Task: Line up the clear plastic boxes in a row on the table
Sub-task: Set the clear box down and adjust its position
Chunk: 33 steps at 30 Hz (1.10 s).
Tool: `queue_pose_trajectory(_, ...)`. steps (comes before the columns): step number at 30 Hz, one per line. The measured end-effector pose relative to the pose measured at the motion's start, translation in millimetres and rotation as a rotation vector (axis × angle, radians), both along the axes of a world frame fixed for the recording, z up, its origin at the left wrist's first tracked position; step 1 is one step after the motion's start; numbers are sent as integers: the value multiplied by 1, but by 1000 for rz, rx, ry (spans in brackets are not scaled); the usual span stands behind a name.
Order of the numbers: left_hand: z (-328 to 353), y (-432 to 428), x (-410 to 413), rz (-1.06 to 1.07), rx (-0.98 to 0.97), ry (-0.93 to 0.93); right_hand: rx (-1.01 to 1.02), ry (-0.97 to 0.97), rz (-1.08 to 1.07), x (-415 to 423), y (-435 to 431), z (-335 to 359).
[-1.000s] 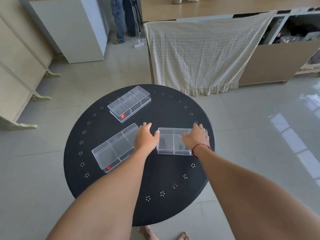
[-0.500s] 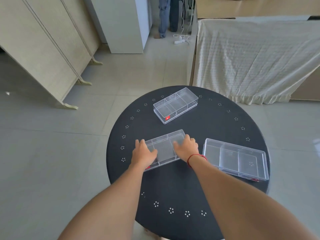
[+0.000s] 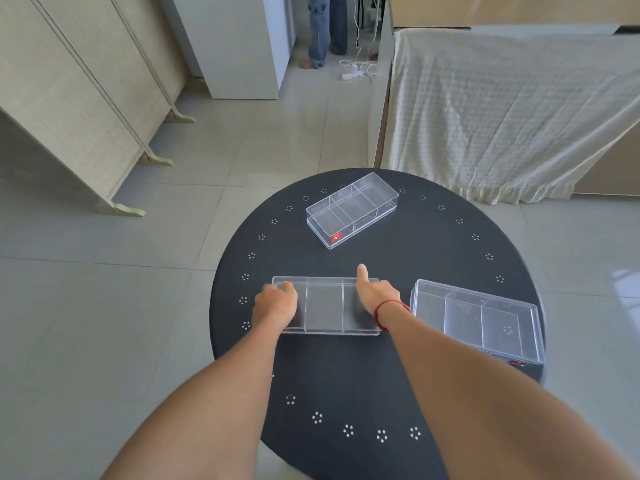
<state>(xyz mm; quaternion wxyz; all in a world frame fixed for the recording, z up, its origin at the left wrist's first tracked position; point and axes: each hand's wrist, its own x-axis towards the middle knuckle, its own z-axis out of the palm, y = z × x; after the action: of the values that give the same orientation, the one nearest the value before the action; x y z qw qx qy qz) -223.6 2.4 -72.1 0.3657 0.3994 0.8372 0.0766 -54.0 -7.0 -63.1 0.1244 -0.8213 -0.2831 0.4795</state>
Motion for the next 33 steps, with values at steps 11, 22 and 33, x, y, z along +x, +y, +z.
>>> queue_pose_trajectory(11, 42, -4, 10, 95, 340, -192, 281, -70, -72, -2, 4, 32)
queue_pose_trajectory(22, 26, -28, 11, 35, 381, -198, 340, -50, -21, 1, -22, 27)
queue_pose_trajectory(33, 11, -49, 5, -343, 221, 12, 230, -175, 375, 5, -46, 16)
